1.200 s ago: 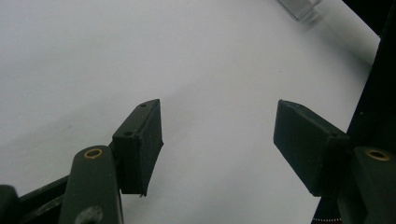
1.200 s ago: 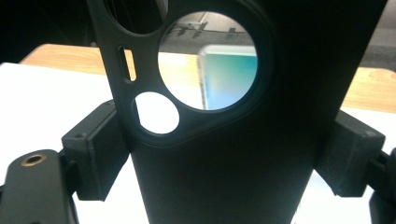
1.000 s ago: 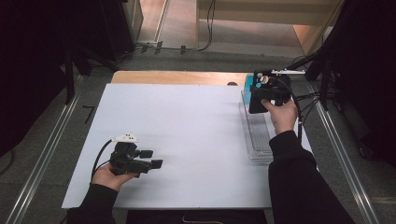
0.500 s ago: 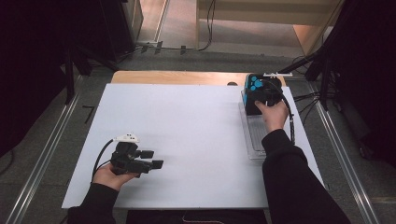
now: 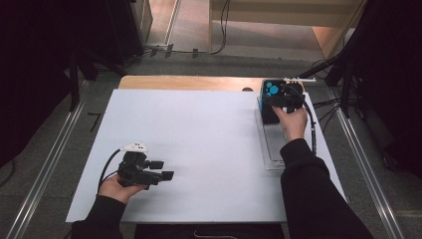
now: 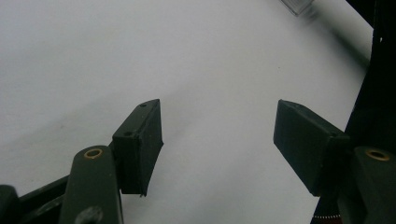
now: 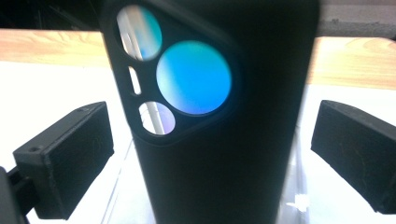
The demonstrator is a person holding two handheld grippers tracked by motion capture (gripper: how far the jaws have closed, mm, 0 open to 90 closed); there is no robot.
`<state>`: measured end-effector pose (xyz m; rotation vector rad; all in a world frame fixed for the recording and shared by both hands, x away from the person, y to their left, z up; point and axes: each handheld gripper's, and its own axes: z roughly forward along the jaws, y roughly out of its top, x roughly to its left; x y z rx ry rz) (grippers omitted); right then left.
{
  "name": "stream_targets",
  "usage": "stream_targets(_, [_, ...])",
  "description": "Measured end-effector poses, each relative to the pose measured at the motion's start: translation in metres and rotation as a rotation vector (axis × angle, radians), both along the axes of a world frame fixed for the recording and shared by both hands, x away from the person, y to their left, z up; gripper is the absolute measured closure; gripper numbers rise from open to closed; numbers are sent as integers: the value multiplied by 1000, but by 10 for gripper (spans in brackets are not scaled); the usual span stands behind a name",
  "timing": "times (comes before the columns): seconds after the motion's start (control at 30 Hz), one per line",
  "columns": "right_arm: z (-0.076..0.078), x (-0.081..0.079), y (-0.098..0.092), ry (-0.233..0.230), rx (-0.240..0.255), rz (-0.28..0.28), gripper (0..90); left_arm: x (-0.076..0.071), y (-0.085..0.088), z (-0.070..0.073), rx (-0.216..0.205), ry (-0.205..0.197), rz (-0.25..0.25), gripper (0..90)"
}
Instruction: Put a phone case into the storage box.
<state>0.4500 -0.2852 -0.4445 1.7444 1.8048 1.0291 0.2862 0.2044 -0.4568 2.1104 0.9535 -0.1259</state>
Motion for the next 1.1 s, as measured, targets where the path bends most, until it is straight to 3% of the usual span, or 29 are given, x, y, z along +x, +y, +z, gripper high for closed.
stream_targets(0.17, [23, -18, 1, 12, 1, 21, 0, 0, -1, 0, -2, 2, 3, 328])
stream_targets(0.33, [34, -41, 19, 29, 32, 145, 0, 0, -1, 1, -2, 3, 2, 328])
stream_targets(0.6, [33, -71, 53, 76, 71, 368, 0, 0, -1, 2, -2, 4, -5, 328])
stream_targets(0.67, [33, -79, 59, 80, 83, 409, 111, 0, 0, 2, -4, 6, -6, 328])
stream_targets(0.8, [32, -93, 69, 91, 90, 497, 125, 0, 1, 2, -11, 8, -1, 328])
stream_targets(0.9, [29, -105, 74, 97, 99, 556, 198, 0, 1, 3, -9, 3, -3, 327])
stream_targets(1.1, [22, -129, 76, 107, 102, 631, 281, -2, 1, 5, -16, -4, -6, 327])
